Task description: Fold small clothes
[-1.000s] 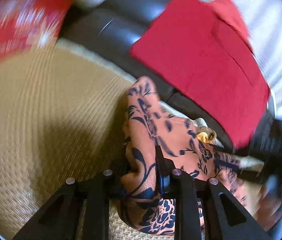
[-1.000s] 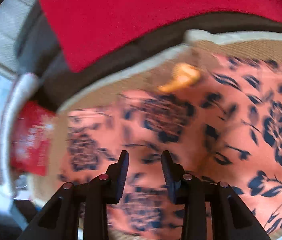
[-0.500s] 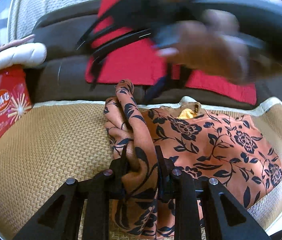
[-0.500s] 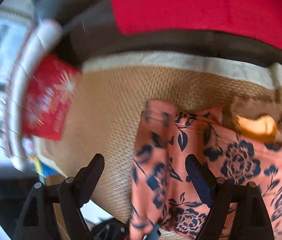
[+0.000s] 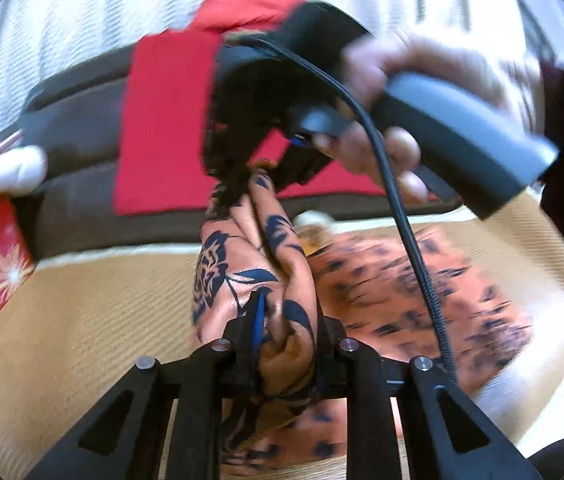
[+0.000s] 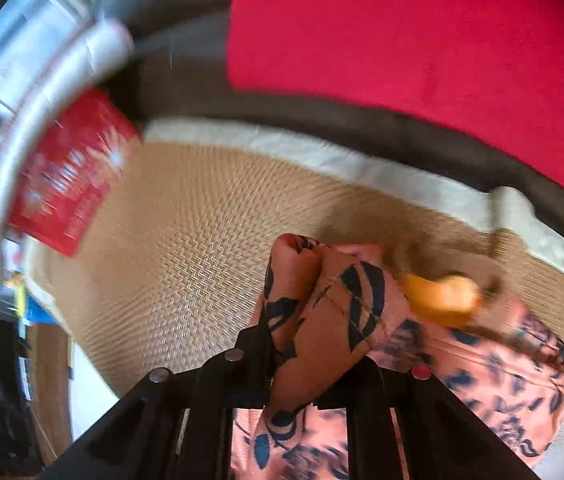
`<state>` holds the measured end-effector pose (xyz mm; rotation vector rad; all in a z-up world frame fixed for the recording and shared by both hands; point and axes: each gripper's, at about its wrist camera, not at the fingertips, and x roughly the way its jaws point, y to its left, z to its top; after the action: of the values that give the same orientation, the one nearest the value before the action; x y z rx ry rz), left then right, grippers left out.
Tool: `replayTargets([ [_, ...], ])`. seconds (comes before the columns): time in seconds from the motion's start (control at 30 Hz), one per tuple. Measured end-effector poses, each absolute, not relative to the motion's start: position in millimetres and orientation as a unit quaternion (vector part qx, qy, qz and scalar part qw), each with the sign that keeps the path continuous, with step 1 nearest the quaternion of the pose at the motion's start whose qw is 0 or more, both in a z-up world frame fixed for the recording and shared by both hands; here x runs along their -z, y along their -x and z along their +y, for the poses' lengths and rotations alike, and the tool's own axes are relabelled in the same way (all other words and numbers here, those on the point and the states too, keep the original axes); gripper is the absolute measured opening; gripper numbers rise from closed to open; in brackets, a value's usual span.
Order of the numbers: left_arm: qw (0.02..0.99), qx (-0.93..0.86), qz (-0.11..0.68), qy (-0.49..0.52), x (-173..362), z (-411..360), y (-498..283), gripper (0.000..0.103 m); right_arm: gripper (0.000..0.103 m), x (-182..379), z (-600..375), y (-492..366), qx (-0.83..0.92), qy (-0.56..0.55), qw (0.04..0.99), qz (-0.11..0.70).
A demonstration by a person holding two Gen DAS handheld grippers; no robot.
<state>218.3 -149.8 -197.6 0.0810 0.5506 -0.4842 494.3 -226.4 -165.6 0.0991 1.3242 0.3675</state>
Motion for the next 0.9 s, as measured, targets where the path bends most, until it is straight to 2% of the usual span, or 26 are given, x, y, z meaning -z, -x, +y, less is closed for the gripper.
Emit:
replayTargets([
  [0.17,0.906,0.335,0.254,-0.052,170.8,-233.3,-201.4,0.014,0.014,131.3,-331.8,-460.9,-0.144,-0.088,0.795,0.583],
  [0.3,0.885,0.389,0.245,-0.074,170.1,-308.1,-191.6,0.011,0.014,125.2,-417.1,-444.9,-0.113,-0.115,0.808,0.567],
  [0.53,0.852,0.421,0.288,-0.117,222.1,-383.8,-198.1,0.009,0.014,173.9,-510.4,-442.1,-0.088,-0.176,0.802,0.564],
  [0.63,0.832,0.438,0.312,-0.136,234.8,-381.6,-189.1,0.009,0.014,203.0,-526.5,-436.2,-0.082,-0.194,0.792,0.572],
  [0.73,0.820,0.459,0.310,-0.145,222.0,-351.1,-177.3,0.009,0.014,220.4,-538.3,-426.6,-0.078,-0.219,0.790,0.568],
  [0.9,0.846,0.447,0.266,-0.122,171.8,-274.9,-202.4,0.010,0.014,190.6,-534.4,-403.5,-0.072,-0.253,0.803,0.534],
])
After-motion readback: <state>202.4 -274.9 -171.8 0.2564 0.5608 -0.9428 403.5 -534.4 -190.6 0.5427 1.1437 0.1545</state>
